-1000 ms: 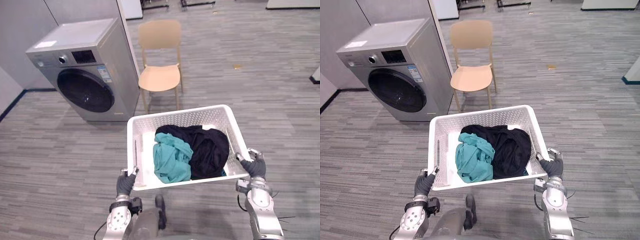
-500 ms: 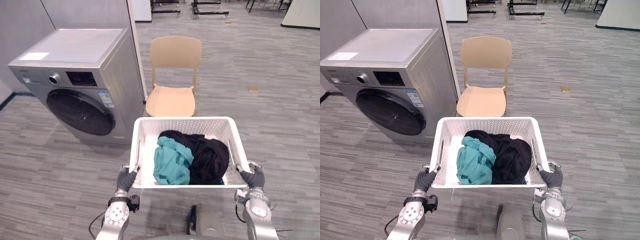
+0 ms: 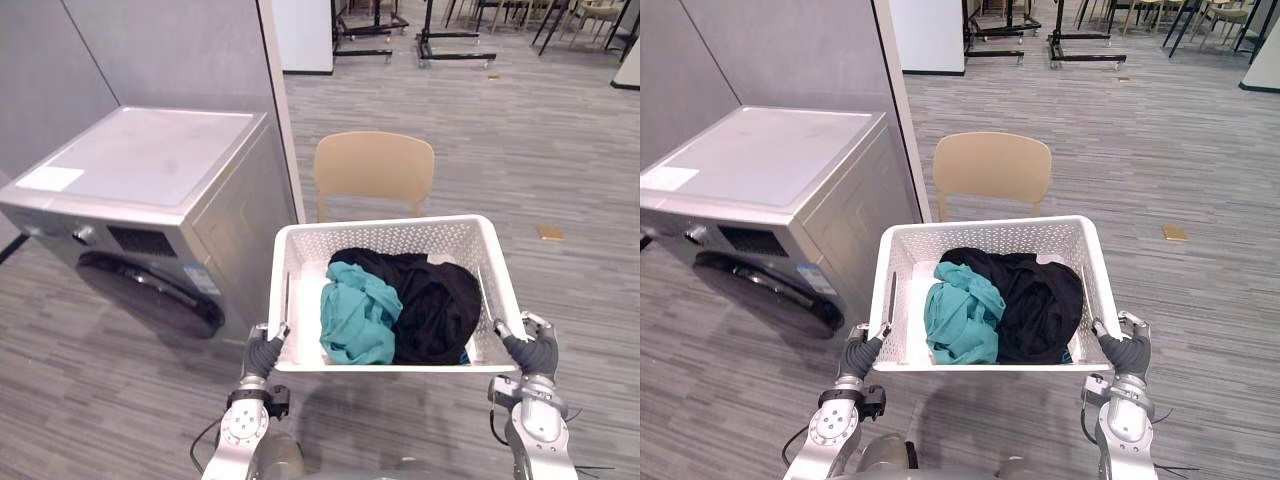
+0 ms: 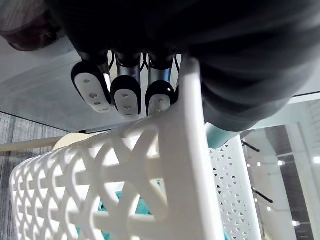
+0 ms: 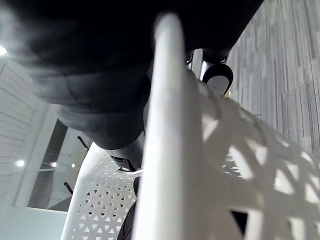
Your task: Pick up the laundry basket with both hands and put the clothes into the washing machine.
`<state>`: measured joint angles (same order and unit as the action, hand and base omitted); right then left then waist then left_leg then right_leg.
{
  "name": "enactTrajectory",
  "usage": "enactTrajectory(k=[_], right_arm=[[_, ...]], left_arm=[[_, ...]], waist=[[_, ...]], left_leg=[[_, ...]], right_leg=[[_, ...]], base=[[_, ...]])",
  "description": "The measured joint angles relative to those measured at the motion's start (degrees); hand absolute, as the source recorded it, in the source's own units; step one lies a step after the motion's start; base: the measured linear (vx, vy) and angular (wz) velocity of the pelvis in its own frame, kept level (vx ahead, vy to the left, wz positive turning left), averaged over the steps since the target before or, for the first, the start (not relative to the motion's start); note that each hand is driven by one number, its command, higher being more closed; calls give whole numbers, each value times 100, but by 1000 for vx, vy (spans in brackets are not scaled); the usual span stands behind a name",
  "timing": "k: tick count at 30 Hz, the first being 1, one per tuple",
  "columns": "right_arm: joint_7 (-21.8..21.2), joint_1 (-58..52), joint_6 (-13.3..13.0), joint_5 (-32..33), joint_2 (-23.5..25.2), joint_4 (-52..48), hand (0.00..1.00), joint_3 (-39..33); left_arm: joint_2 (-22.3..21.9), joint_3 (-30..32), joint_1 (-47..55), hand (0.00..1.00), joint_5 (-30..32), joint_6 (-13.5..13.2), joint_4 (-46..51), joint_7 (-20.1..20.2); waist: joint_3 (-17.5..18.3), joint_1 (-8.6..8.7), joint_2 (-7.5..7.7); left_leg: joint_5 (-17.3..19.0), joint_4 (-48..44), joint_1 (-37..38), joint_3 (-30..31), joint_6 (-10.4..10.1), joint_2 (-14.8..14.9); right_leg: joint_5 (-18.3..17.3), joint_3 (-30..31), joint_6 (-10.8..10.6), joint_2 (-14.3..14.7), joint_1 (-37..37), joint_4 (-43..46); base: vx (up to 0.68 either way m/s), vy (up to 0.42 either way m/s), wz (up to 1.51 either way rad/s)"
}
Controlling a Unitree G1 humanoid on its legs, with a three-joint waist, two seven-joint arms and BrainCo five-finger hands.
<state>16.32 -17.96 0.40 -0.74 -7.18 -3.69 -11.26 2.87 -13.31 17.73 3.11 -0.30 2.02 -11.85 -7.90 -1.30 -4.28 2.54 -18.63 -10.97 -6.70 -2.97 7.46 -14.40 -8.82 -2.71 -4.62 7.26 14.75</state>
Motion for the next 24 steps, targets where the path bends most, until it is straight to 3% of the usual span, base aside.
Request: enactTrajectory(k=[1, 3, 4, 5, 6, 7, 10, 13, 15, 19, 21, 24], right_arm=[[-7, 61, 30, -39, 132, 351, 100, 5], [-18, -46, 28, -115, 226, 389, 100, 0], [-28, -20, 29, -202, 237, 451, 100, 0], [-40, -4, 30, -235, 232, 469, 100, 1], [-62, 9, 29, -288, 240, 509, 100, 13], [-92, 15, 29, -307, 242, 576, 100, 26], [-146, 11, 28, -338, 259, 772, 100, 65], [-147, 15, 25, -347, 241, 771, 100, 124], [-141, 16, 21, -406, 230, 771, 100, 169], [-131, 294, 22, -448, -8, 931, 100, 225], [-44, 677, 20, -445, -25, 1007, 100, 226], [238, 1429, 3, -438, -83, 1158, 100, 218]], left_arm=[[141, 7, -48, 100, 51, 20, -183, 10], [183, 7, -35, 100, 195, 113, -211, 33], [188, 7, -9, 100, 208, 124, -244, 34], [193, 7, 15, 100, 217, 143, -258, 35], [216, 8, 71, 100, 231, 175, -259, 34], [246, 8, 110, 100, 239, 174, -258, 32], [303, 26, 115, 100, 401, 176, -254, 21], [309, 41, 114, 100, 444, 176, -255, -80], [334, 54, 107, 100, 519, 175, -255, -102], [177, 54, -100, 100, 665, 219, -452, -221], [181, 123, -514, 100, 665, 219, -597, -344], [189, 248, -1470, 100, 664, 214, -851, -563]], waist=[[52, 31, 239], [42, 45, 441], [-22, 11, 532], [-25, 4, 534], [-39, 14, 554], [-43, 44, 554], [-56, 82, 503], [-34, 75, 521], [-1, 71, 674], [2, 43, 420], [-113, 37, 396], [-572, 53, 404]], left_leg=[[84, -33, 154, -81, 53, -203], [347, 6, 254, -229, 229, -433], [521, -29, 404, -477, 316, -504], [622, -56, 448, -535, 338, -532], [786, -86, 644, -688, 440, -605], [886, -87, 797, -746, 505, -647], [1132, -62, 1129, -769, 563, -666], [1240, -37, 1180, -724, 534, -678], [1286, -88, 1139, -621, 457, -838], [1338, -323, 817, -418, 375, -639], [1325, -422, 467, -424, 356, -581], [1324, -801, -262, -422, 360, -544]], right_leg=[[-71, 211, -147, -222, 40, 2], [-92, 403, -233, -503, 8, 217], [-122, 599, -337, -670, -253, 809], [-94, 688, -427, -728, -439, 1238], [98, 881, -788, -873, -850, 2214], [261, 993, -1013, -958, -1137, 2796], [49, 989, -807, -932, -1698, 3528], [-101, 862, -637, -755, -2132, 2820], [319, 798, -309, -698, -2110, 1730], [483, 548, -169, -568, -2079, 1293], [601, 513, -108, -534, -2374, 1307], [799, 499, -113, -539, -2918, 1329]], base=[[312, 225, -29], [308, 231, -25], [269, 254, -45], [197, 254, -64], [168, 244, -46], [180, 232, -37], [185, 155, -12], [160, 20, 15], [182, -61, 38], [156, -77, 19], [28, -38, 4], [-127, 12, 6]])
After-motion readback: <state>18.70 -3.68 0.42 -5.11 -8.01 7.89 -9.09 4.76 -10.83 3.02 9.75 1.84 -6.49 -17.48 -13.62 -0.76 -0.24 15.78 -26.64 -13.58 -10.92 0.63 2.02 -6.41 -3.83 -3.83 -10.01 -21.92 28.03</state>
